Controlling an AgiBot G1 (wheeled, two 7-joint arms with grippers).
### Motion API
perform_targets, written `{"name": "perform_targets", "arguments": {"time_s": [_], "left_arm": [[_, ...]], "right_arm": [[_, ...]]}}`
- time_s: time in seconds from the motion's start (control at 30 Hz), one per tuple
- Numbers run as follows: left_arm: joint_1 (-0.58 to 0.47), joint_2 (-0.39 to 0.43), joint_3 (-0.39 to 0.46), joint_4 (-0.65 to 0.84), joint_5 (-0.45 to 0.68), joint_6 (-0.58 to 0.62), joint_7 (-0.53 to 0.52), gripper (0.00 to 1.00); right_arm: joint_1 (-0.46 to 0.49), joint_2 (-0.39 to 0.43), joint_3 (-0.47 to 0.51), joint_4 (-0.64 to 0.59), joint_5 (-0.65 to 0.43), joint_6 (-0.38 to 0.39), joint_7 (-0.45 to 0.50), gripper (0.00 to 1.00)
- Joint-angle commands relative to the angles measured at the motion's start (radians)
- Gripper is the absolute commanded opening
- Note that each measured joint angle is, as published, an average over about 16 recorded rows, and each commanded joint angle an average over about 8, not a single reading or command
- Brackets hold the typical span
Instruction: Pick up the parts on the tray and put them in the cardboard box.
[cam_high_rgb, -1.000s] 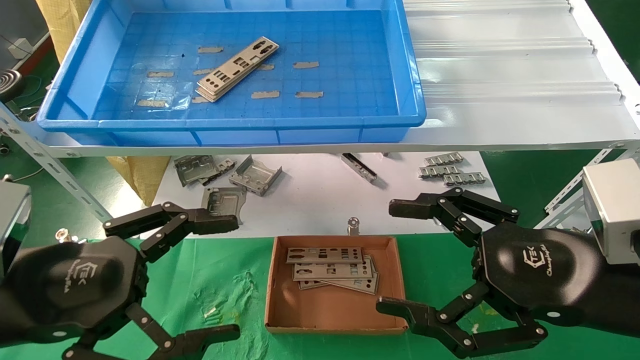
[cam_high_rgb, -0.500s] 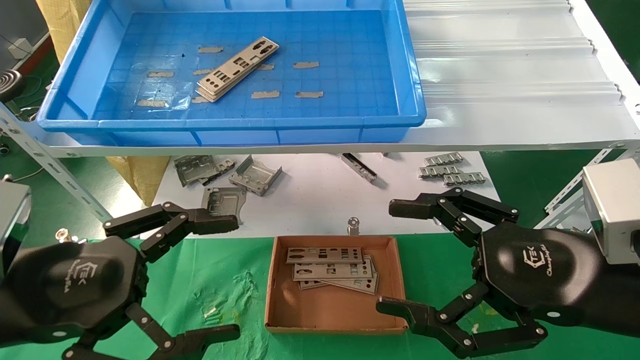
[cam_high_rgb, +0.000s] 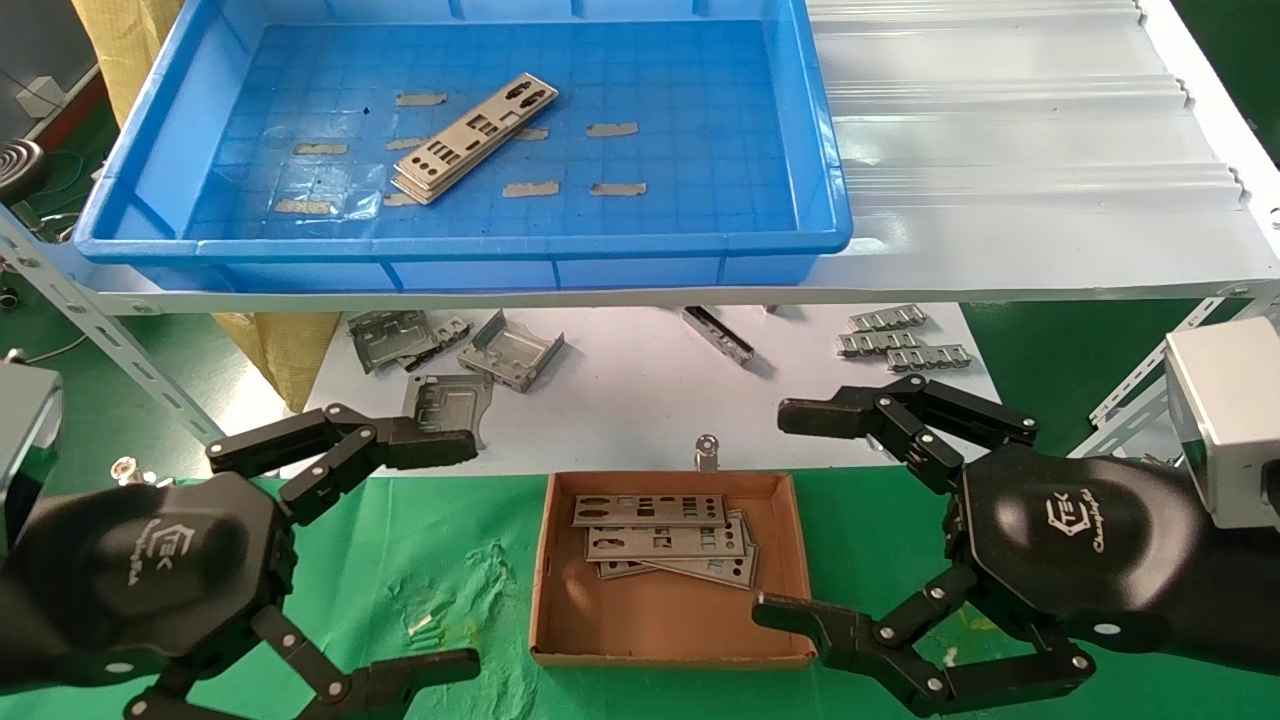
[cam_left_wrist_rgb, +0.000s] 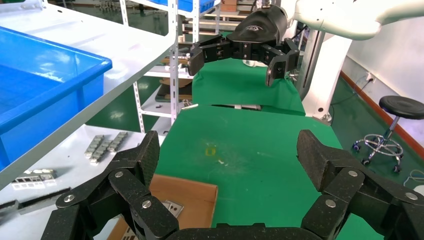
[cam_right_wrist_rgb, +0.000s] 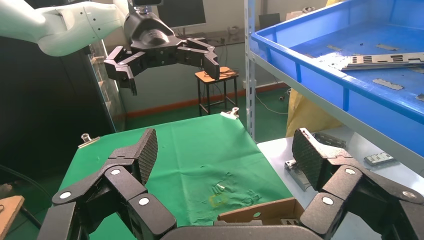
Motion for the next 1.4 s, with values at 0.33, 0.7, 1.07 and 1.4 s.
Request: {"name": "perform_targets", "arguments": {"time_s": [0.33,0.7,1.07,1.4], "left_arm": [[0.000,0.000,0.000,0.000,0.000,0.000,0.000,1.00],[0.000,0.000,0.000,0.000,0.000,0.000,0.000,1.00],[0.000,0.000,0.000,0.000,0.000,0.000,0.000,1.00],[0.000,0.000,0.000,0.000,0.000,0.000,0.000,1.00]], "right_arm": [[0.000,0.000,0.000,0.000,0.000,0.000,0.000,1.00],[0.000,0.000,0.000,0.000,0.000,0.000,0.000,1.00],[0.000,0.000,0.000,0.000,0.000,0.000,0.000,1.00],[0.000,0.000,0.000,0.000,0.000,0.000,0.000,1.00]]}}
